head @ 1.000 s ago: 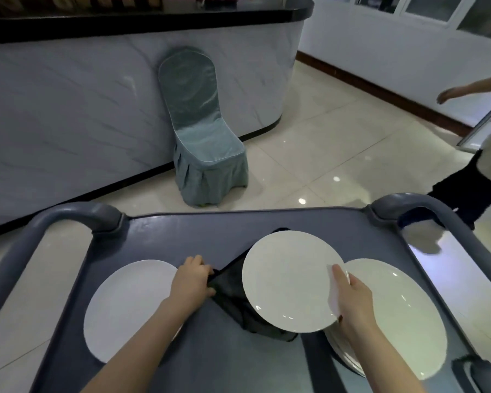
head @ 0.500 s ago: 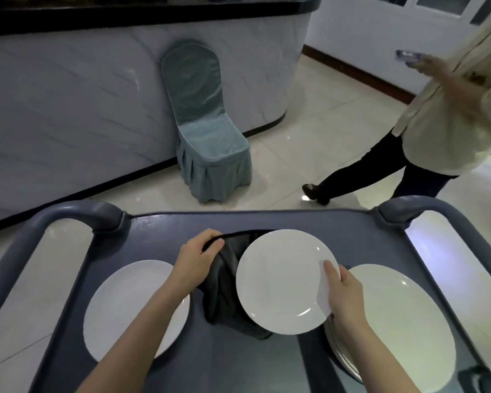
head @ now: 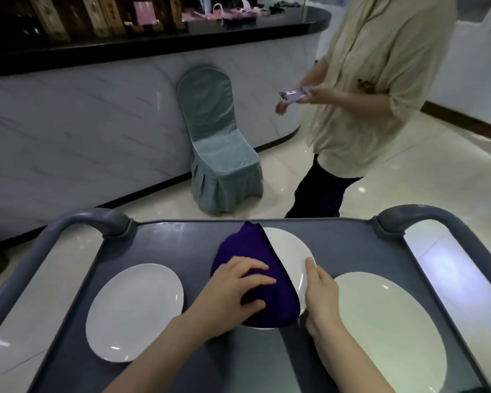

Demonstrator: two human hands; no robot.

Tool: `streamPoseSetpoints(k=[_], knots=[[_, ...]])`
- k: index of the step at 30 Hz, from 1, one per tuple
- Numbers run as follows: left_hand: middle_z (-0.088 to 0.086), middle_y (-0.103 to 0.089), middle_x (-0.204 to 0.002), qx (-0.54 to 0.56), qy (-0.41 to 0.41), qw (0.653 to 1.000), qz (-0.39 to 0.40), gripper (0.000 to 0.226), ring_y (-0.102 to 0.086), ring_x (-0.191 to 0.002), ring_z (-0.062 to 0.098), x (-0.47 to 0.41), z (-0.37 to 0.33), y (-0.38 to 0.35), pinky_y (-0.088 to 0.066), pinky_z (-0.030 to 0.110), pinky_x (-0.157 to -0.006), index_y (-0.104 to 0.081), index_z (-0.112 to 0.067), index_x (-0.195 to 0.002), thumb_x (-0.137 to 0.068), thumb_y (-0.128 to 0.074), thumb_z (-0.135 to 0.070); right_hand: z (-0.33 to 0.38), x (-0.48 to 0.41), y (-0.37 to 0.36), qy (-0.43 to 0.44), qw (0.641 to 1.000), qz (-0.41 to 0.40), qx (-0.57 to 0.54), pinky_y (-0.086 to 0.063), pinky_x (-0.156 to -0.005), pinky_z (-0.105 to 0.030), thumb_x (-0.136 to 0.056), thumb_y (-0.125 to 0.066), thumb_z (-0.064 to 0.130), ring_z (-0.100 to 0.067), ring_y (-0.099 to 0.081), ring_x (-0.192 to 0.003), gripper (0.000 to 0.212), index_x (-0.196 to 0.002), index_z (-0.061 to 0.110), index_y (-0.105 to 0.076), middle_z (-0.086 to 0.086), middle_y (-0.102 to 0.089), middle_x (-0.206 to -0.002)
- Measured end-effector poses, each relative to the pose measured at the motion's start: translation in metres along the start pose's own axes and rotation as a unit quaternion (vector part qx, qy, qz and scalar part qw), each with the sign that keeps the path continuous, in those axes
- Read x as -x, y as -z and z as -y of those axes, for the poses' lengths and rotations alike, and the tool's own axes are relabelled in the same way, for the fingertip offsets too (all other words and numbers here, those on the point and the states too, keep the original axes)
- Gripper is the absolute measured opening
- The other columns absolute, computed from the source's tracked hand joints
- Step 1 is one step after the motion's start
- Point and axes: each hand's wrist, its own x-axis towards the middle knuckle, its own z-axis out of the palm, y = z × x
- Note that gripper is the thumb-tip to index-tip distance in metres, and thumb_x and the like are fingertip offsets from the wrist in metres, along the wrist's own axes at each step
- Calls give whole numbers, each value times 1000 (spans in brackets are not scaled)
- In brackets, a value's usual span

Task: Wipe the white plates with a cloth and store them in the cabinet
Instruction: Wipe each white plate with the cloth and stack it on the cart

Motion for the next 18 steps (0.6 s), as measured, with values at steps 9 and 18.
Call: streamPoseSetpoints(k=[9,18], knots=[[-20,10,-162,-164,-10,982,98,58,17,-146,-1,-23,-16,-25,9,46,-119,3,-36,-155,-100,-16,-40,-8,17,2,-4,998,58,-1,-56,-81,-35,-100,-53,39,-18,-71,-86,33,-84,23,-76,3,-77,-81],[-28,22,-156,-125,92,983,102,58,27,-142,-3,4,-7,-8,14,47,-119,10,-46,-150,-99,-17,-49,26,-1,21,57,998,-27,-30,-38,-62,-31,-98,-54,40,-19,-44,-65,46,-65,8,-54,-1,-50,-66]])
